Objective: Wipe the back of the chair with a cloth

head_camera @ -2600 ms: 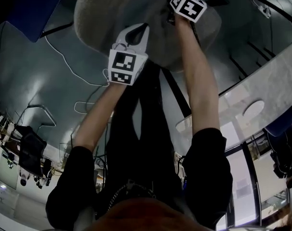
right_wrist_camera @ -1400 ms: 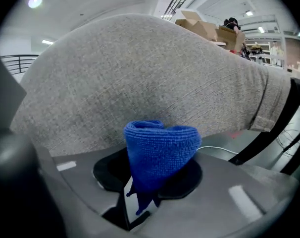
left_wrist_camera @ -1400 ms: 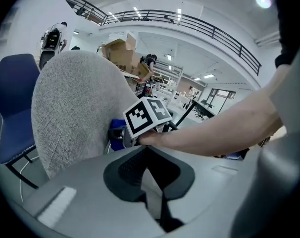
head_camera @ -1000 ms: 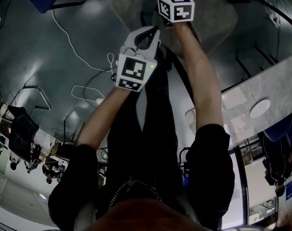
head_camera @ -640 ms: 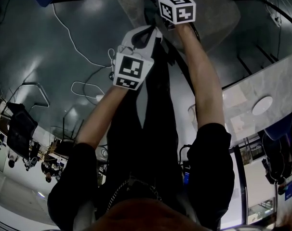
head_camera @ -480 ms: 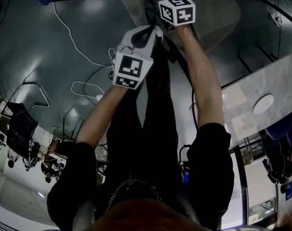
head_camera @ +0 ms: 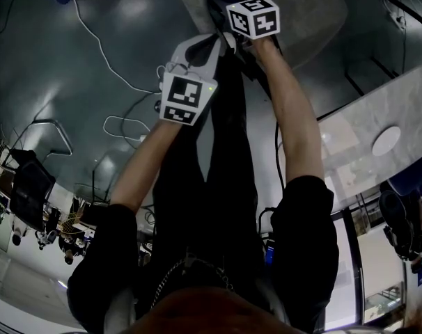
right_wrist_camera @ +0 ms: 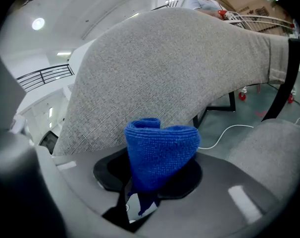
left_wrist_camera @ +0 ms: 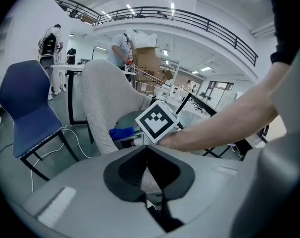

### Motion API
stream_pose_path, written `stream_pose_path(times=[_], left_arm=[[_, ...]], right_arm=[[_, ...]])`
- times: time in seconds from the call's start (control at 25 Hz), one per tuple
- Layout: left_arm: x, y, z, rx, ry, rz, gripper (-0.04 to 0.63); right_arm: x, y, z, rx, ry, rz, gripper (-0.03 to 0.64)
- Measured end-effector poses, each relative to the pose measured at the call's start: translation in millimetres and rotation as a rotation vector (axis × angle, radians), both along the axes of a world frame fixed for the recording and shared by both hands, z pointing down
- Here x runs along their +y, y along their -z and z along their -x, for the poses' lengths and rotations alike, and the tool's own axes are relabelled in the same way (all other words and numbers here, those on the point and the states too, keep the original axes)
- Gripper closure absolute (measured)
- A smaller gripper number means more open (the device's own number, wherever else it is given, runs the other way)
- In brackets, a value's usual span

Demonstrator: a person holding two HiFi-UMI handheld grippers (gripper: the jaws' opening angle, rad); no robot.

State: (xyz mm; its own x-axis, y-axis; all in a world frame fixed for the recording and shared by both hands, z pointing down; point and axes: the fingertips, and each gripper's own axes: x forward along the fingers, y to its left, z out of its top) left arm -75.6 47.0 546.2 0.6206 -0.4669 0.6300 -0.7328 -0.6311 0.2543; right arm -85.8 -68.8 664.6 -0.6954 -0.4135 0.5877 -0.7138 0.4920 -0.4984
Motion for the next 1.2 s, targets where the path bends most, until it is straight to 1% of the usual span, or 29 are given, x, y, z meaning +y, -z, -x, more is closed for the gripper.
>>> stream_pose_path(times=[0.28,0.56,0.72,0.84,0.92,1.04,1.2], left_arm=[[11,-1,6,-0.004,0.003,-0.001,0.591],[23,7,9,-0.005,0.002,-0.008,0.591],[27,1,12,-0.004,-0.005,-0.007,0.591],[26,3,11,-0.001,-0.008,-0.012,0.591],[25,7,10,-0.002,-0.011,-0.018,0.591],[20,12,9,-0.009,-0.012,-0.026,0.591],[2,20,5,-0.007,-0.006,-0.050,0.591]], right_arm=[[29,-3,4,0.005,0.050,0.030,0.489],[68,1,1,-0.018,0.167,0.128,0.491],[85,-6,0,-0.053,0.173,0.200,0.491],[90,-4,-4,-0.044,0.173,0.224,0.489],[86,6,-9,-0.018,0.146,0.195,0.488],[66,26,-22,0.029,0.031,0.099,0.488],[41,58,-49,0.190,-0.167,-0.030,0.488]])
